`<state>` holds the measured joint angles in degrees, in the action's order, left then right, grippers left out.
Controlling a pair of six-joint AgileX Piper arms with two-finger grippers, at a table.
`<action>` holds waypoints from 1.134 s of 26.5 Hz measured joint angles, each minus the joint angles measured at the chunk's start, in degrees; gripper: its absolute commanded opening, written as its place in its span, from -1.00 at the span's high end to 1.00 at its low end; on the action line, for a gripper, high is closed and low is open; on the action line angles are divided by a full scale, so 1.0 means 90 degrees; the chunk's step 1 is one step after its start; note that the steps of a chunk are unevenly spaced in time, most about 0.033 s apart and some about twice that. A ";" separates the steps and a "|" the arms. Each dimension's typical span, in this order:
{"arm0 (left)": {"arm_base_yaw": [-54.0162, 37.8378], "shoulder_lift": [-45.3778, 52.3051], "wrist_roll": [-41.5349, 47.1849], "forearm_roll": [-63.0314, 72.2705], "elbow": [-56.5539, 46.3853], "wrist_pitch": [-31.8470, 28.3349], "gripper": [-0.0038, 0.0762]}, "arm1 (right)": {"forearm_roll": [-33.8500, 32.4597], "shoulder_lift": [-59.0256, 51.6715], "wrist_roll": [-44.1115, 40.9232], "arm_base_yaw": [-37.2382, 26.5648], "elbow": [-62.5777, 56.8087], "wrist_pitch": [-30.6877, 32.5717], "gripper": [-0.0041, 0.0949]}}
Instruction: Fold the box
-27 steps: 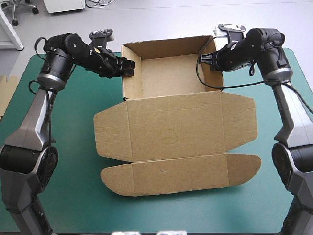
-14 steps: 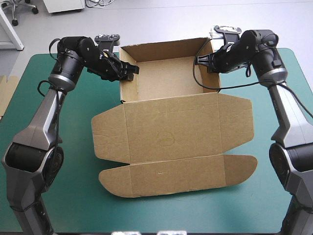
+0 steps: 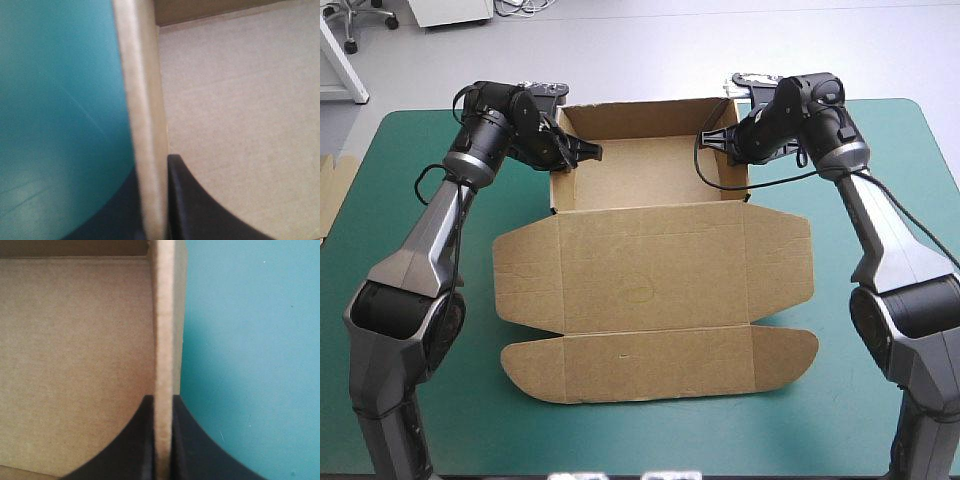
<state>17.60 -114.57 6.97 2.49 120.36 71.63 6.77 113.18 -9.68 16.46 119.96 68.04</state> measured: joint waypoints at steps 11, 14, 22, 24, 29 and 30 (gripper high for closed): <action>0.0226 -0.0816 0.0228 -0.0670 0.0064 -0.0122 0.93 | -0.0175 0.0763 0.0048 0.0054 0.0000 -0.0011 0.91; 0.0232 -0.0954 0.0336 -0.0824 0.0070 -0.0273 0.93 | -0.0237 0.0869 0.0054 0.0060 0.0000 -0.0169 0.91; 0.0273 -0.1225 0.0374 -0.1167 0.0050 -0.0714 0.93 | -0.0343 0.1247 0.0067 0.0091 0.0010 -0.0459 0.91; 0.0277 -0.1275 0.0374 -0.1212 0.0019 -0.0795 0.93 | -0.0359 0.1255 0.0061 0.0091 0.0023 -0.0459 0.91; 0.0277 -0.1363 0.0397 -0.1223 -0.0018 -0.0930 0.93 | -0.0372 0.1301 0.0056 0.0099 0.0051 -0.0466 0.91; 0.0277 -0.1389 0.0397 -0.1223 -0.0018 -0.0961 0.93 | -0.0372 0.1318 0.0048 0.0099 0.0056 -0.0472 0.91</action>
<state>20.10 -127.07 10.55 -8.52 120.20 62.98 3.43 125.04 -9.25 17.34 120.47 63.79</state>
